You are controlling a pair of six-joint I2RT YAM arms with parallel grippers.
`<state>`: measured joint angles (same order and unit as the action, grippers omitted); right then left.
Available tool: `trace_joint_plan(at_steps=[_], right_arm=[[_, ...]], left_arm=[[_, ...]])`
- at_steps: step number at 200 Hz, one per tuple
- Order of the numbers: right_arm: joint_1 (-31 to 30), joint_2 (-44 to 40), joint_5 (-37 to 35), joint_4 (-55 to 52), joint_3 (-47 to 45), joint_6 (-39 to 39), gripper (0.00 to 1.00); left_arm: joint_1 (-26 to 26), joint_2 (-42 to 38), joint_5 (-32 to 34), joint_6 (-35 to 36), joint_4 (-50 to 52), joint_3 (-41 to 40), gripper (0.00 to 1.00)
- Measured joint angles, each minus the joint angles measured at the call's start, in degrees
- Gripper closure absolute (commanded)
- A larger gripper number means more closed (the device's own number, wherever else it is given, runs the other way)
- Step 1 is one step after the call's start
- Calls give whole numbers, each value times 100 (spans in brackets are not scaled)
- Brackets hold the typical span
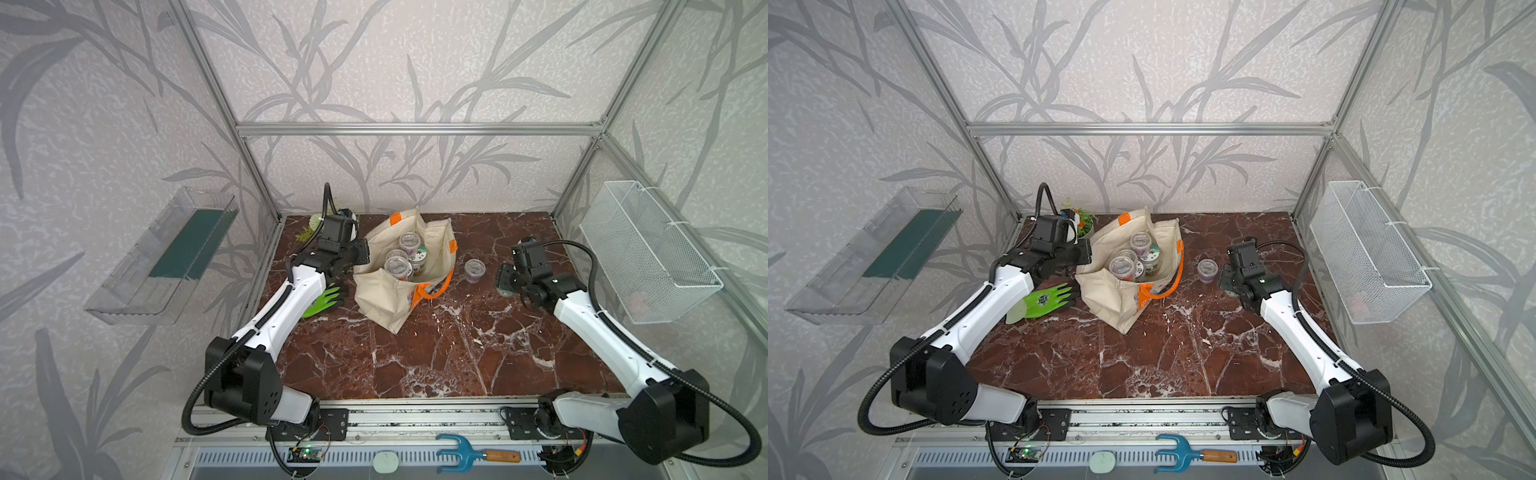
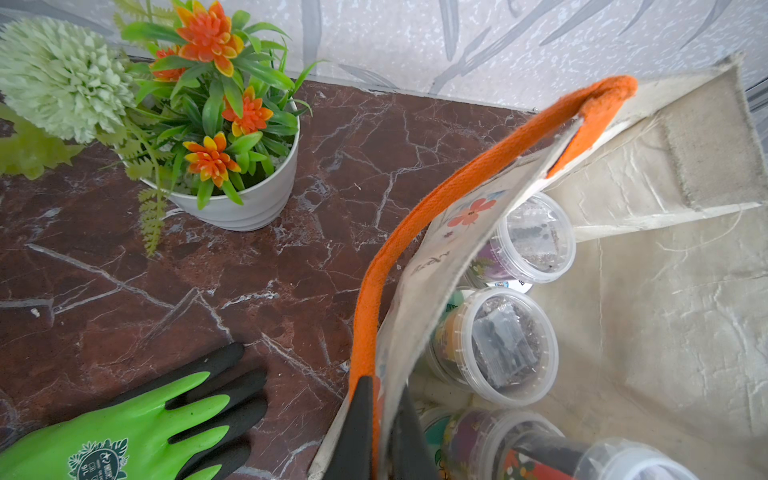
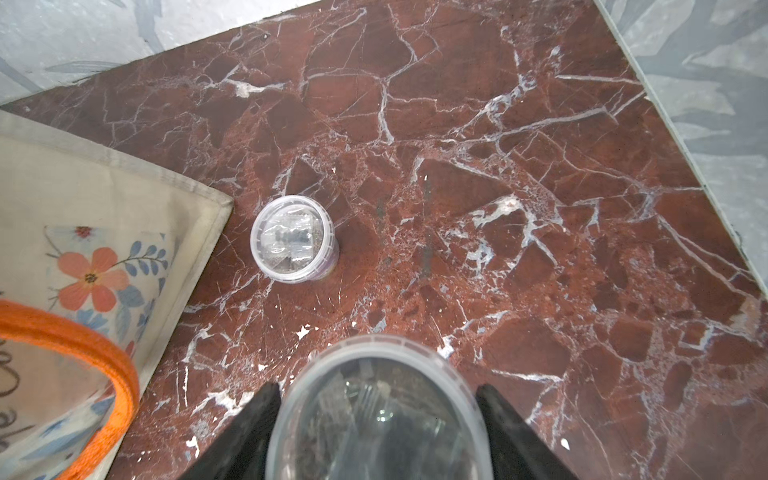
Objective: Take out the seed jars from the canvas bag
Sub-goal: Place the seed jar at the center of the board.
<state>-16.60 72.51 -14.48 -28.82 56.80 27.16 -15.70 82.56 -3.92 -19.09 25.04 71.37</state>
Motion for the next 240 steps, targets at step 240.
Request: trace_joint_plan(at_steps=[240], right_arm=[[391, 2597, -496, 3152, -363, 275, 27]], left_arm=[[0, 0, -24, -13, -7, 0, 100]])
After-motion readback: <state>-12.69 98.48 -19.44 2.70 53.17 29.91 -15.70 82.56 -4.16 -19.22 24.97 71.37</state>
